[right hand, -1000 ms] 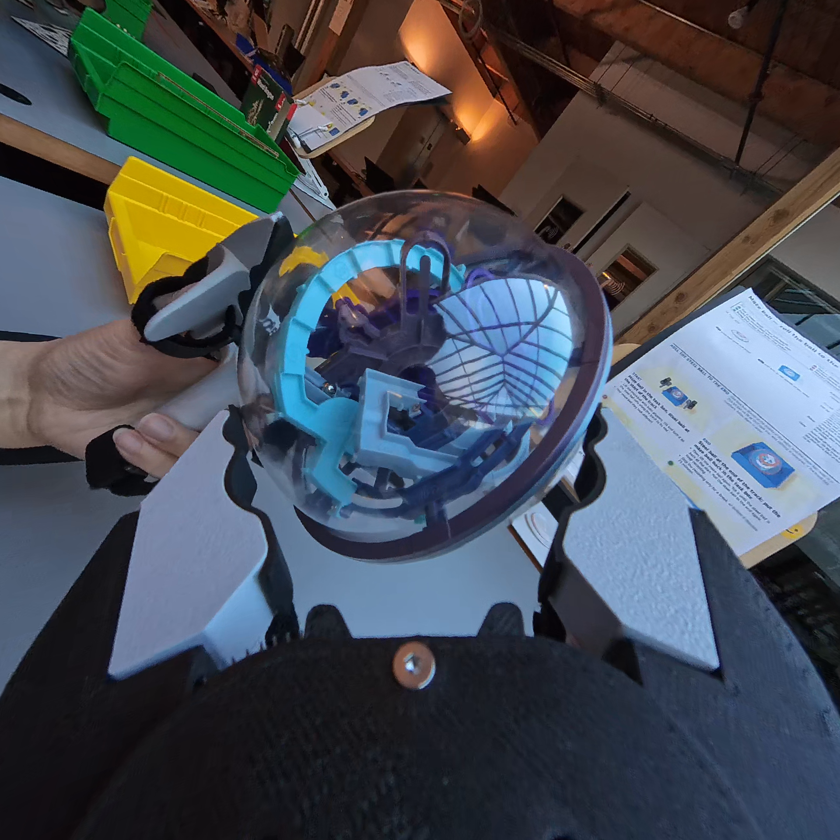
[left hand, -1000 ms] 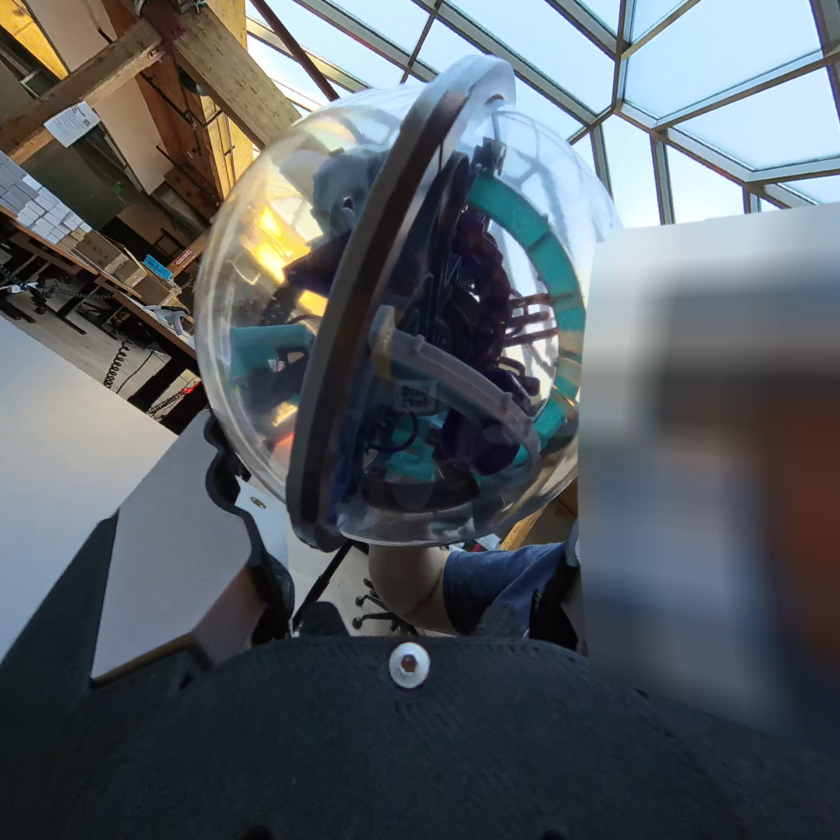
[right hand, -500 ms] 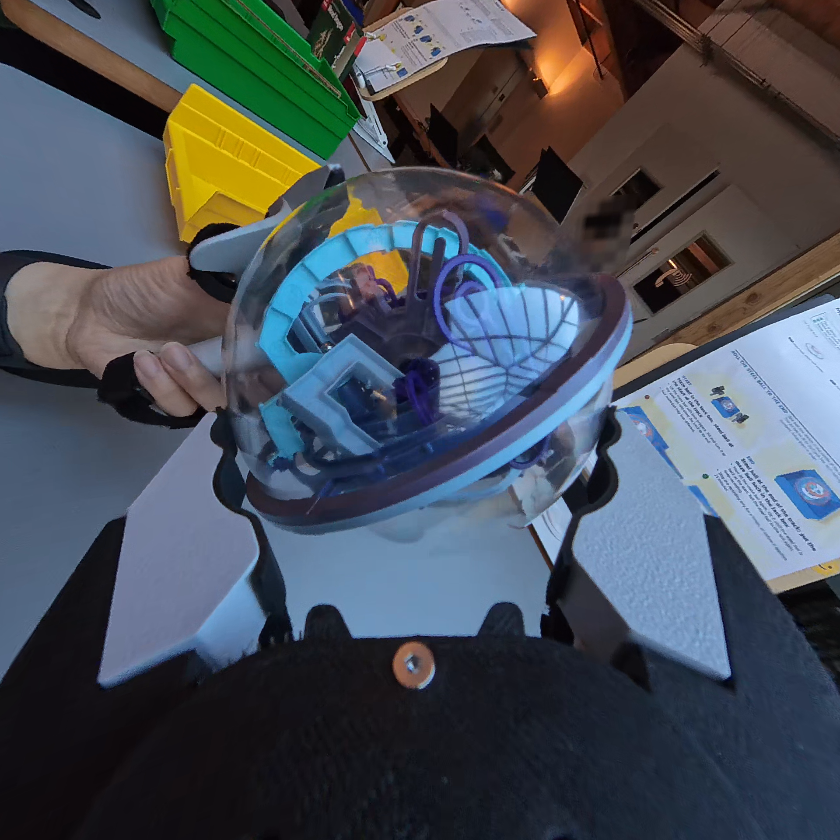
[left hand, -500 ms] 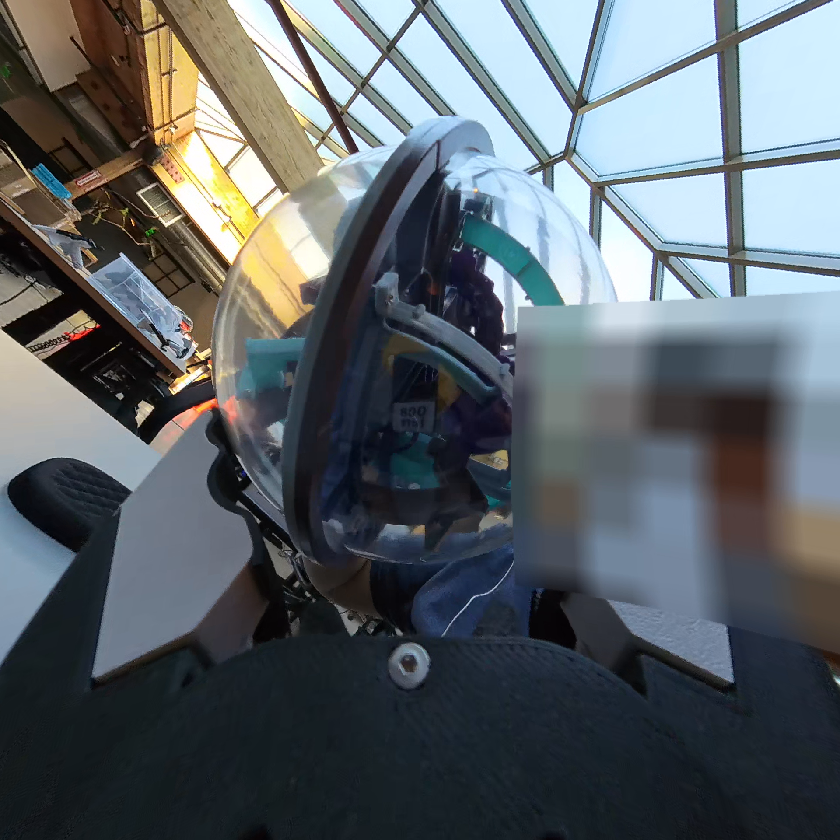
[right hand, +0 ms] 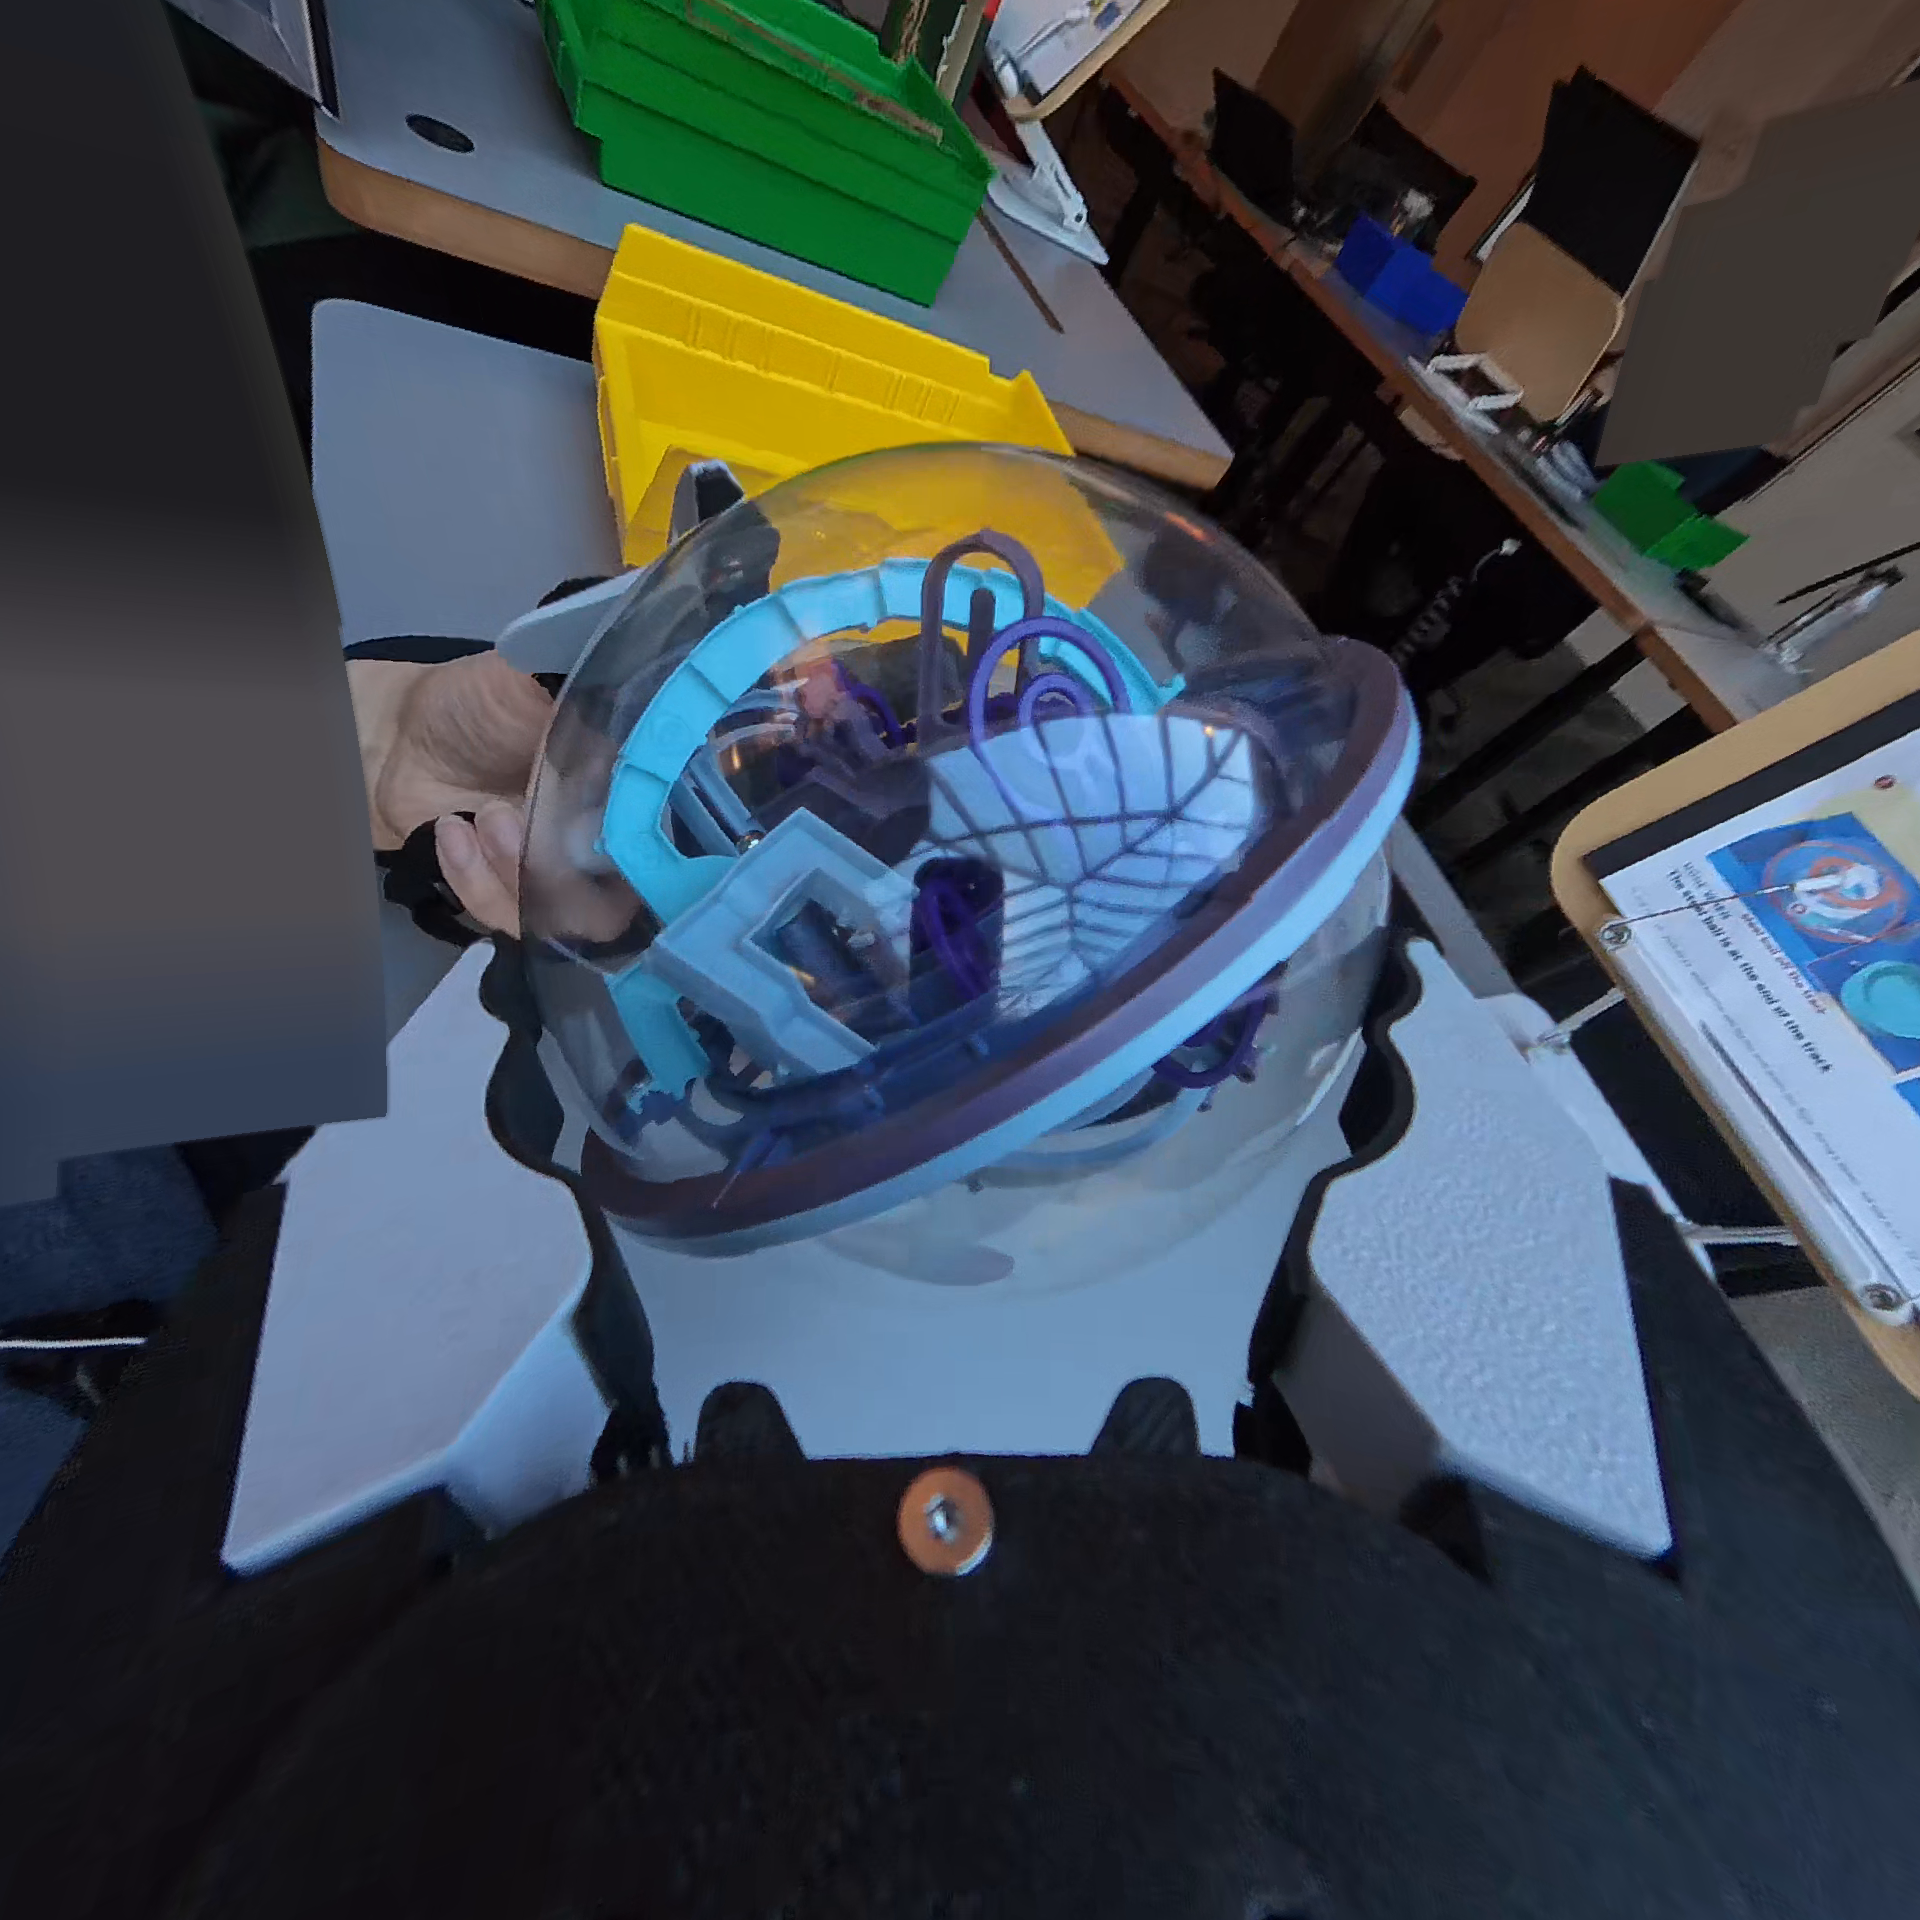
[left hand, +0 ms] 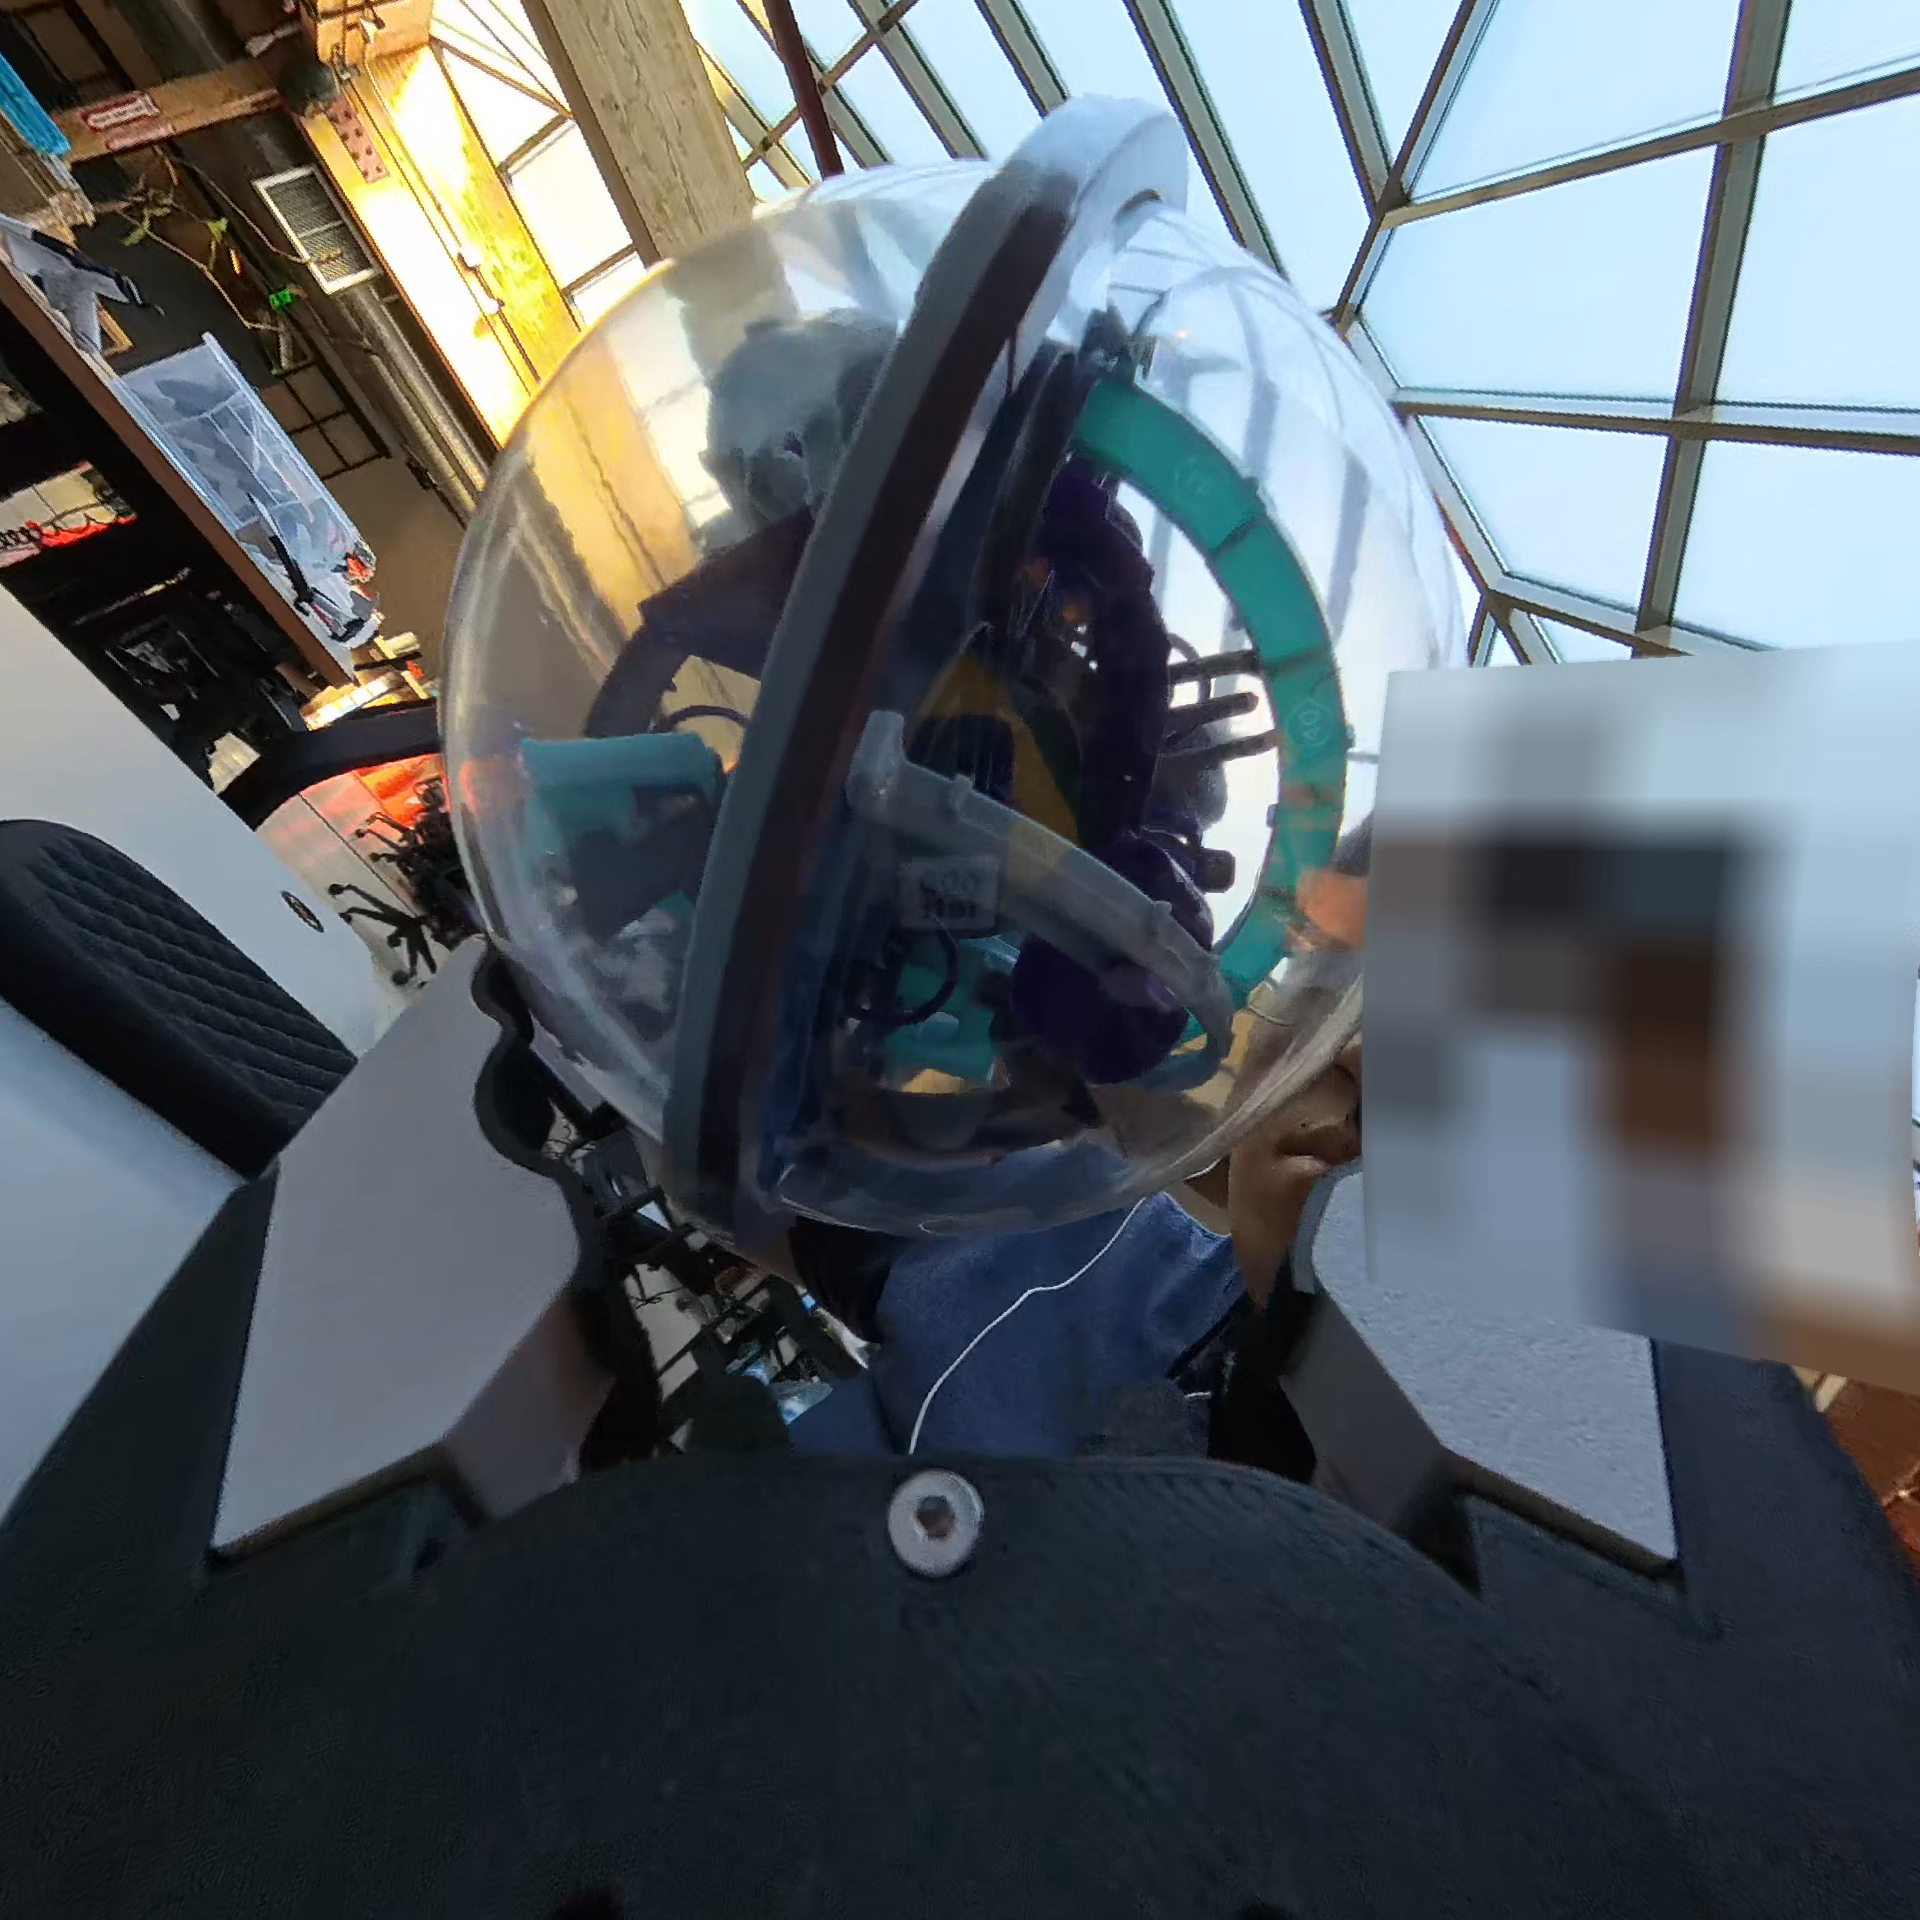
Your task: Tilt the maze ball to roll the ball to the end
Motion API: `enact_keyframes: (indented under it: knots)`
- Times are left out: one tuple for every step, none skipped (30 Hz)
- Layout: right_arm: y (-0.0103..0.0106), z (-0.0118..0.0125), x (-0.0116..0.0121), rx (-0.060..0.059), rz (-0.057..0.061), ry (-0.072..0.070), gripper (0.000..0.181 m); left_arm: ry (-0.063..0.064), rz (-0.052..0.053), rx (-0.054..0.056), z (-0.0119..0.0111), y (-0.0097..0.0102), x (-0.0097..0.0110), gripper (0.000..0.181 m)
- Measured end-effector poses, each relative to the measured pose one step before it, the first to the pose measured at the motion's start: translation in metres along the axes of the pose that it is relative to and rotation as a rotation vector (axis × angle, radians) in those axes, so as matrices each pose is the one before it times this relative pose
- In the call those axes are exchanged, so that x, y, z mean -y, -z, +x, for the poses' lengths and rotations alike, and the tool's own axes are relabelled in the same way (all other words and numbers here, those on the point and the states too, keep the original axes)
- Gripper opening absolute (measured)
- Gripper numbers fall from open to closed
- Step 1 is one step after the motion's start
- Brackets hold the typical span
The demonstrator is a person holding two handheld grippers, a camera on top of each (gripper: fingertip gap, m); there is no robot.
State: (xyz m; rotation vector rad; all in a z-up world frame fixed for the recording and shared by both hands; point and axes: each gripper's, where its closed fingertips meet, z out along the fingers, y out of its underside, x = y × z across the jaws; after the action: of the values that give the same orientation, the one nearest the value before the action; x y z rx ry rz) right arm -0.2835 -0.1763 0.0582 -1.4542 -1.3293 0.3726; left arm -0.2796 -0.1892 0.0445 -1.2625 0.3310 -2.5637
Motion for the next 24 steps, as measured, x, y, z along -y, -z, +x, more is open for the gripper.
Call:
enact_keyframes:
  knots:
    - [-0.00061, 0.00118, -0.00131, 0.0187, -0.0216, -0.0237, 0.154, 0.0282, 0.0099, -0.0057, -0.00093, -0.00016, 0.00029, 0.161]
    - [-0.00044, 0.00112, -0.00125, 0.0198, -0.0182, -0.0214, 0.154, 0.0281, 0.0117, -0.0072, -0.00107, -0.00032, 0.00024, 0.159]
    - [-0.00052, 0.00124, -0.00146, 0.0212, -0.0205, -0.0252, 0.154, 0.0286, 0.0134, -0.0075, -0.00116, -0.00037, 0.00024, 0.156]
    - [-0.00046, 0.00121, -0.00146, 0.0207, -0.0179, -0.0233, 0.154, 0.0279, 0.0154, -0.0084, -0.00120, -0.00035, 0.00032, 0.157]
    - [-0.00052, 0.00118, -0.00163, 0.0193, -0.0174, -0.0220, 0.154, 0.0277, 0.0162, -0.0094, -0.00149, -0.00025, 0.00027, 0.157]
    - [-0.00063, 0.00097, -0.00182, 0.0189, -0.0179, -0.0240, 0.154, 0.0276, 0.0148, -0.0097, -0.00163, -0.00009, 0.00010, 0.157]
    - [-0.00067, 0.00068, -0.00202, 0.0172, -0.0169, -0.0217, 0.154, 0.0257, 0.0132, -0.0098, -0.00173, 0.00017, 0.00003, 0.157]
    - [-0.00082, 0.00066, -0.00202, 0.0145, -0.0167, -0.0175, 0.154, 0.0217, 0.0127, -0.0090, -0.00177, 0.00023, 0.00003, 0.157]
    - [-0.00073, 0.00050, -0.00229, 0.0122, -0.0158, -0.0131, 0.154, 0.0171, 0.0116, -0.0065, -0.00185, 0.00047, 0.00006, 0.157]
    - [-0.00084, 0.00046, -0.00264, 0.0104, -0.0183, -0.0130, 0.155, 0.0146, 0.0114, -0.0041, -0.00203, 0.00046, 0.00025, 0.157]
    - [-0.00071, 0.00045, -0.00192, 0.0080, -0.0126, -0.0103, 0.155, 0.0130, 0.0108, -0.0042, -0.00179, 0.00048, 0.00025, 0.157]
    - [-0.00068, 0.00034, -0.00184, 0.0071, -0.0112, -0.0102, 0.155, 0.0131, 0.0094, -0.0043, -0.00157, 0.00053, 0.00023, 0.157]
    - [-0.00071, 0.00037, -0.00179, 0.0062, -0.0100, -0.0106, 0.154, 0.0119, 0.0089, -0.0033, -0.00152, 0.00046, 0.00022, 0.158]
    - [-0.00052, 0.00036, -0.00136, 0.0049, -0.0060, -0.0070, 0.155, 0.0092, 0.0085, -0.0019, -0.00134, 0.00038, 0.00032, 0.158]
    - [-0.00061, 0.00043, -0.00162, 0.0056, -0.0066, -0.0089, 0.155, 0.0102, 0.0083, 0.0000, -0.00141, 0.00054, 0.00044, 0.158]
    - [-0.00076, 0.00074, -0.00202, 0.0064, -0.0074, -0.0147, 0.154, 0.0143, 0.0107, 0.0014, -0.00161, 0.00053, 0.00061, 0.158]
    - [-0.00092, 0.00071, -0.00188, 0.0067, -0.0063, -0.0160, 0.155, 0.0164, 0.0136, 0.0007, -0.00174, 0.00056, 0.00079, 0.158]
    - [-0.00087, 0.00034, -0.00161, 0.0091, -0.0035, -0.0138, 0.154, 0.0157, 0.0110, -0.0018, -0.00152, 0.00071, 0.00018, 0.158]
    - [-0.00074, -0.00021, -0.00116, 0.0118, -0.0009, -0.0131, 0.155, 0.0162, 0.0047, -0.0042, -0.00123, 0.00068, -0.00080, 0.158]
    - [-0.00089, -0.00053, -0.00131, 0.0121, -0.0019, -0.0151, 0.155, 0.0174, 0.0037, -0.0047, -0.00124, 0.00093, -0.00105, 0.158]
    - [-0.00101, -0.00044, -0.00134, 0.0108, -0.0041, -0.0150, 0.155, 0.0170, 0.0068, -0.0041, -0.00131, 0.00110, -0.00063, 0.158]
    - [-0.00126, -0.00017, -0.00164, 0.0111, -0.0048, -0.0150, 0.155, 0.0175, 0.0068, -0.0034, -0.00134, 0.00120, -0.00065, 0.158]
    - [-0.00186, -0.00009, -0.00175, 0.0127, -0.0035, -0.0149, 0.156, 0.0194, 0.0065, -0.0029, -0.00123, 0.00118, -0.00065, 0.158]
    - [-0.00191, 0.00034, -0.00178, 0.0134, -0.0025, -0.0163, 0.158, 0.0205, 0.0081, -0.0008, -0.00143, 0.00118, -0.00003, 0.158]
